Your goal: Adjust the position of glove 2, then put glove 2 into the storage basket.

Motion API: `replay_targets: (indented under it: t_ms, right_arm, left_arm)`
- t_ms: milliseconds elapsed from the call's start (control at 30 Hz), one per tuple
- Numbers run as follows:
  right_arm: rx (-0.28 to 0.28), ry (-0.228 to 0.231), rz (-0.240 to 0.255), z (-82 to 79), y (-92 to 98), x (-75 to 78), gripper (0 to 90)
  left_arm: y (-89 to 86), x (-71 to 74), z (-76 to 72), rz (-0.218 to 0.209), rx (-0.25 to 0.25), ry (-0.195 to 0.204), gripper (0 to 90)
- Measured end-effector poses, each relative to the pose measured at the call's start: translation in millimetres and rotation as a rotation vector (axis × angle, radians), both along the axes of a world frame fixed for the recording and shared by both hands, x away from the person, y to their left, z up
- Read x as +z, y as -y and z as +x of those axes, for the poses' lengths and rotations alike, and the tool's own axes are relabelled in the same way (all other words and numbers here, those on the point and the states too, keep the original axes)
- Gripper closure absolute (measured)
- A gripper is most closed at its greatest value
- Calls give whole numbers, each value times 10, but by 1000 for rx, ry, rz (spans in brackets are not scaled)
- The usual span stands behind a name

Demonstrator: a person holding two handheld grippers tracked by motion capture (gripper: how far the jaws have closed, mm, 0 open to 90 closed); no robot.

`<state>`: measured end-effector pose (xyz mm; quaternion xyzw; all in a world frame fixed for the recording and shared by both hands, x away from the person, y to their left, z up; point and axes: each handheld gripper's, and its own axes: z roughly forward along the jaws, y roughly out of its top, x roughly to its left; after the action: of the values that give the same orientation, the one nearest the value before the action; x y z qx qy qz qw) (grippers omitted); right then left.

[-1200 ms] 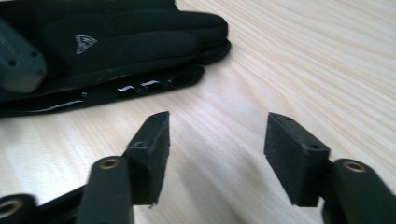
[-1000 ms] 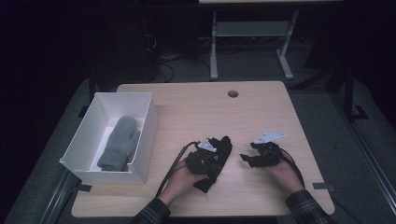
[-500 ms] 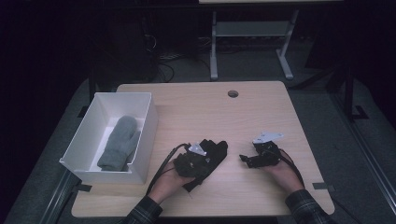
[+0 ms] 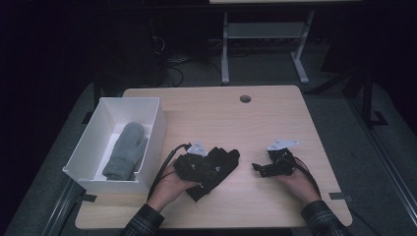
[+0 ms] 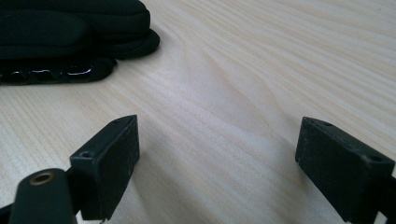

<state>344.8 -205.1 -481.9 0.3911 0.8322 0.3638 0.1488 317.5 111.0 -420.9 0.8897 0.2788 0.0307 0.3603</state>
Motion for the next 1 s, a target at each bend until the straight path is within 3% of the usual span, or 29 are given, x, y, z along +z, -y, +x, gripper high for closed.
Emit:
replay_targets:
  t_ms: [100, 233, 400, 567, 767, 1000]
  right_arm:
    - [0, -1, 0, -1, 0, 0, 137]
    - [-2, 0, 1, -1, -1, -1, 137]
    - [-2, 0, 1, -1, -1, -1, 136]
    - [-2, 0, 1, -1, -1, -1, 136]
    - [-2, 0, 1, 0, -3, -1, 136]
    - [2, 3, 0, 3, -1, -1, 136]
  left_arm:
    - [8, -15, 48, -2, 27, 18, 426]
    - [32, -78, 140, 33, 33, 27, 280]
    - [69, -162, 225, 62, 59, 55, 180]
    - [106, -252, 265, 99, 71, 64, 162]
    - [140, -355, 271, 131, 57, 45, 164]
    - [150, -370, 257, 138, 40, 34, 241]
